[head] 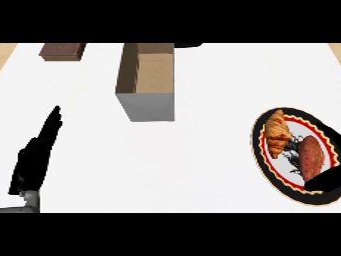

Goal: Pick the sweet potato from the plate and place it in the cardboard box

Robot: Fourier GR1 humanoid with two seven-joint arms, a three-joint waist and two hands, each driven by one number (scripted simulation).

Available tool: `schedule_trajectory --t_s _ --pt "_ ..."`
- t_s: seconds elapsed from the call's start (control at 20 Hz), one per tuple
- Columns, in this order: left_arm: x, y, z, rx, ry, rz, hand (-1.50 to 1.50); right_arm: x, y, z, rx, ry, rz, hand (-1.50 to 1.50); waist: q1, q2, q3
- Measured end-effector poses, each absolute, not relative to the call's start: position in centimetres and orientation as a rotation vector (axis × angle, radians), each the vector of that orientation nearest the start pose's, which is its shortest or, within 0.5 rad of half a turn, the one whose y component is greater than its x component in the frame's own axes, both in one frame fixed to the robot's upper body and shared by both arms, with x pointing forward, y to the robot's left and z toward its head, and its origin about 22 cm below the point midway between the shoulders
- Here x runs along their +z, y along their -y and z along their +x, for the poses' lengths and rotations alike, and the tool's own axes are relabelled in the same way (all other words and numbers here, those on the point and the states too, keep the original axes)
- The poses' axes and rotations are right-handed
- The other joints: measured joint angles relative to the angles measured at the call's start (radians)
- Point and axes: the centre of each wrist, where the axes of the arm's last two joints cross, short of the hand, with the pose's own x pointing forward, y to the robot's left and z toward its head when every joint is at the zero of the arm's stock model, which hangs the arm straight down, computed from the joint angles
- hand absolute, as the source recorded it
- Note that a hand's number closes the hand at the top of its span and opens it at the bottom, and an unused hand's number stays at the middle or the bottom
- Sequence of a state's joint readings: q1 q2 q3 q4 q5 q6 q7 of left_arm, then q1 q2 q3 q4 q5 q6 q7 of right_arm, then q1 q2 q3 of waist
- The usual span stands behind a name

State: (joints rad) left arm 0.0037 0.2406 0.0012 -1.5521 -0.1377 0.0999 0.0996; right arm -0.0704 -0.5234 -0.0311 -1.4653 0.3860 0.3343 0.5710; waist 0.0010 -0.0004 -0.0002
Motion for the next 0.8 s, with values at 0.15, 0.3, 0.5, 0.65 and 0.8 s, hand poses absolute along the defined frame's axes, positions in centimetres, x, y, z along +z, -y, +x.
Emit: schedule_trajectory --t_s 0.15,0.3,0.5,0.65,0.8 --pt "1.2 -28.8 24.1 -0.194 1.444 0.384 0.0 4.3 36.1 26.0 0.683 0.729 -0.665 -1.5 0.0 0.0 0.0" --pt "0.8 -28.6 23.8 -0.195 1.444 0.386 0.0 3.7 35.7 25.7 0.697 0.717 -0.655 -1.5 0.0 0.0 0.0" --pt "0.8 -28.2 23.5 -0.201 1.446 0.387 0.0 3.0 35.9 25.9 0.716 0.698 -0.651 -1.5 0.001 0.0 0.0" --pt "0.7 -28.9 24.1 -0.2 1.446 0.387 0.0 2.4 35.7 26.1 0.706 0.7 -0.631 1.5 0.0 -0.001 -0.002" --pt "0.7 -29.0 24.2 -0.199 1.442 0.38 0.0 2.7 35.8 26.4 0.715 0.725 -0.673 1.5 0.001 -0.001 -0.003"
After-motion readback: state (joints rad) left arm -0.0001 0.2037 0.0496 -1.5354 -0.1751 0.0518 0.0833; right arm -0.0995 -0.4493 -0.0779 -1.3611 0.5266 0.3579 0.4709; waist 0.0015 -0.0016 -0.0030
